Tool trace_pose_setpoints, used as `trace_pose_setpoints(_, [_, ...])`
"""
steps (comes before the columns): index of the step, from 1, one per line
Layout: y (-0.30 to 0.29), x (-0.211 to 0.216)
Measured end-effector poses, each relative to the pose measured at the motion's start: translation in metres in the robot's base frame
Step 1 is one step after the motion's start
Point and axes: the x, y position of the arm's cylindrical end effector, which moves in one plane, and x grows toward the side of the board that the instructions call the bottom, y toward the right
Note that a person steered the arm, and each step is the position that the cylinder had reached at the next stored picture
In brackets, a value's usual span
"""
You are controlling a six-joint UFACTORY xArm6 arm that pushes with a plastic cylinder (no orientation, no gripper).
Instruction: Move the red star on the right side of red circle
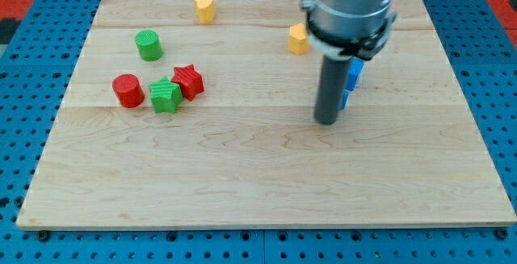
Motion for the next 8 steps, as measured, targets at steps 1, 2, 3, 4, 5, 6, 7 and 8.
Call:
trace_pose_setpoints(1, [0.029,-0.037])
trace_pose_setpoints(2, [0.077,-0.021])
trace_pose_setpoints(3, [0.112,-0.064])
trace_pose_setpoints(4, [0.038,-0.107])
trace_pose_setpoints(5, [-0.002,-0.13])
trace_pose_setpoints(6, [-0.072,-0.149])
trace_pose_setpoints(7, [-0.126,-0.179])
trace_pose_setpoints(8, [-0.16,-0.194])
